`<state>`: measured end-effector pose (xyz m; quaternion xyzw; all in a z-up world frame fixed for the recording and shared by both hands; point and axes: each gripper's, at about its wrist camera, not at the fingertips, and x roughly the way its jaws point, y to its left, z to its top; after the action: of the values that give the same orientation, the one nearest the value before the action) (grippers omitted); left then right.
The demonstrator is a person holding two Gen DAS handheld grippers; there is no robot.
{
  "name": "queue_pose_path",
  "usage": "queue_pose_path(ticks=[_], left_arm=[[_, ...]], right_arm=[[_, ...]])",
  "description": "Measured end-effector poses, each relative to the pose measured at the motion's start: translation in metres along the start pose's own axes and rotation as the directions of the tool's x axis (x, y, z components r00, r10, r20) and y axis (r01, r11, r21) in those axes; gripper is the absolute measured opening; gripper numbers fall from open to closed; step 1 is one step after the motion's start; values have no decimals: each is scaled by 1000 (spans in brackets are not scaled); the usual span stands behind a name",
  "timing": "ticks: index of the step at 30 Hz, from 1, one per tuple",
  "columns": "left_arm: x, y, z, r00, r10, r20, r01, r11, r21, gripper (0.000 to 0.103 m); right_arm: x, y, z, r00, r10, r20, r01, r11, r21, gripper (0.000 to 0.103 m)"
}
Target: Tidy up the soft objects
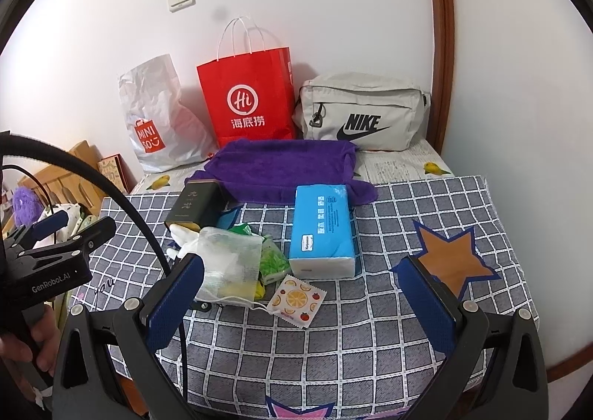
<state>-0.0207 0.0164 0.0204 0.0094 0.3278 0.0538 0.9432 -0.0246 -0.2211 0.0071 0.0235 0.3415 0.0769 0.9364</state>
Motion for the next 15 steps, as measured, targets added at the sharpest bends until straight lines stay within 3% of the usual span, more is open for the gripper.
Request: queue_pose_path(ticks=[15], left_arm=[[-12, -6, -2, 1000, 5, 14, -5, 1000, 7, 103]], right_arm=[[-9, 1, 2, 1000, 7, 25, -7, 1000, 2, 103]])
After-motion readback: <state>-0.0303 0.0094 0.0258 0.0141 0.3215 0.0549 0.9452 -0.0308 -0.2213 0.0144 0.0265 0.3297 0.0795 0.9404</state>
